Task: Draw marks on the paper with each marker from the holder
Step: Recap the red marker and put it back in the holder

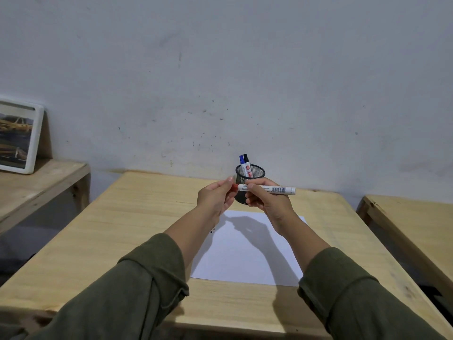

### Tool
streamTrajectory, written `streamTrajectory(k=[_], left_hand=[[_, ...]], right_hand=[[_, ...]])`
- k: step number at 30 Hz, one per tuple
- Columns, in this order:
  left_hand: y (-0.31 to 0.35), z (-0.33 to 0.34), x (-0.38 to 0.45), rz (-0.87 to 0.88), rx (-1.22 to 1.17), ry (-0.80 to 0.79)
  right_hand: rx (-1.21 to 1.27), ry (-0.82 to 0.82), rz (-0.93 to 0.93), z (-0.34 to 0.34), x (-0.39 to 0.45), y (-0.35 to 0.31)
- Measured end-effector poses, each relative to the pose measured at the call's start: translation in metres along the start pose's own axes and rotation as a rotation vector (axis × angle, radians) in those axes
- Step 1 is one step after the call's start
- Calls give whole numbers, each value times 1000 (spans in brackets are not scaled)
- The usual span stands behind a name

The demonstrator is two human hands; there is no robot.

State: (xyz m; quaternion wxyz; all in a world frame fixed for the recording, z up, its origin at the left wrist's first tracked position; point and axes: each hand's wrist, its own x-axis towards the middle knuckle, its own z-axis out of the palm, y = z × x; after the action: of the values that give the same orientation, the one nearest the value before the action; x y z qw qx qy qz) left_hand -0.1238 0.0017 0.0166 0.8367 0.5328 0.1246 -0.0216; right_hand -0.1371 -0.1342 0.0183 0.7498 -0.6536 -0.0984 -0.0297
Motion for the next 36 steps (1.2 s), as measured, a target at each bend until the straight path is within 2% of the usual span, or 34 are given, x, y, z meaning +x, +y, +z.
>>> streamTrajectory(k=[6,15,19,22,27,32,36], left_hand=[[3,2,-4,-38,-86,0],[3,3,-8,-1,-174,-28],[7,0,-2,77,-170,28],[19,-2,3,141,-176,62],[36,-9,17,202,-129,113],[40,4,20,287,56,-24],[42,19,27,340,163,-126]], right_hand=[[47,2,-1,3,-2,0],[220,86,13,13,-4,5],[144,-18,36,12,-6,6],[227,-116,73,7,-6,2],[234,-119,135,-3,-5,-9],[38,-107,135,-2,4,-11],[23,-150,133,-1,19,-16]])
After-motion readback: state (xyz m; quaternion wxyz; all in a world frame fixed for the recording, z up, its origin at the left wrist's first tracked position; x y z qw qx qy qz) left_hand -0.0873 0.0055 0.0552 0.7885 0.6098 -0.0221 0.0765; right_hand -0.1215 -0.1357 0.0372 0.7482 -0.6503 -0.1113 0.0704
